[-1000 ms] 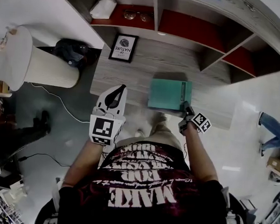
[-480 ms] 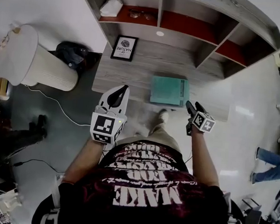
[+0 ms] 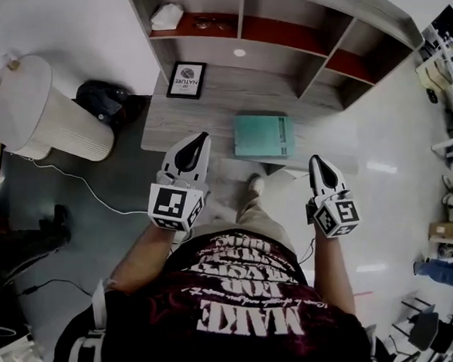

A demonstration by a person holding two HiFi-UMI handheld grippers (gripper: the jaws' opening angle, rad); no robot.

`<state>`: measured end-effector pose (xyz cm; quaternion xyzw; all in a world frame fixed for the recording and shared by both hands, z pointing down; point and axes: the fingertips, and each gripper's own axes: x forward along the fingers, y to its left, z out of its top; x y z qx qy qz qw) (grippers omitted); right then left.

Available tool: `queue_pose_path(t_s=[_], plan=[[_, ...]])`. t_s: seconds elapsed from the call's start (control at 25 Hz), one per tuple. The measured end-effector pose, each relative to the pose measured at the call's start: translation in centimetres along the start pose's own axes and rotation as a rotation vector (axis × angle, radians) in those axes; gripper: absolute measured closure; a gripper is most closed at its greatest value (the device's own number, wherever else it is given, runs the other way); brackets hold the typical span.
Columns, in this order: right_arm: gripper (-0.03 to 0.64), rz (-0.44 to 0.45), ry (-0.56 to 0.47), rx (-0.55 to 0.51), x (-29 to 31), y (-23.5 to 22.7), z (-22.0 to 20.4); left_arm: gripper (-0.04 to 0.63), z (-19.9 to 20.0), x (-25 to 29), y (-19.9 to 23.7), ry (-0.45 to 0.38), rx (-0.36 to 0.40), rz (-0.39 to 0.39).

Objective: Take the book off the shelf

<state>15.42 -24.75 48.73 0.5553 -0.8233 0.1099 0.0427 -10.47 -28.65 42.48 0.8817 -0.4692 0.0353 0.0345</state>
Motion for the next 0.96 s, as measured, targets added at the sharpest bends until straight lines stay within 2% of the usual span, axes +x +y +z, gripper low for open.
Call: queue_pose_path(t_s=[0.24, 0.44, 0.6, 0.8, 0.96], plan=[[0.615, -0.022, -0.014, -0.063, -4.1, 1.6, 3.2, 0.589, -0.7, -0.7, -1.6, 0.022, -0.018, -0.017], [0.615, -0.005, -0.028, -0.087, -5.9, 1.8, 4.9, 0.589, -0.5, -1.3, -3.3, 0.047, 0.015, -0.016], [0.615, 0.049, -0.033, -0.109, -6.3, 1.3, 5.7, 0.589, -0.1, -1.8, -4.5, 0.043, 0.038, 0.032], [0.614, 0.133, -0.035, -0.154, -5.6, -0.1, 6.3, 0.589, -1.3, -1.4, -5.9, 0.089, 0.015, 0.112], [0.614, 0.191, -0.045, -0.189, -5.5, -2.6, 7.3, 0.589, -1.8, 0.7, -9.2, 0.111, 0.042, 0.116]])
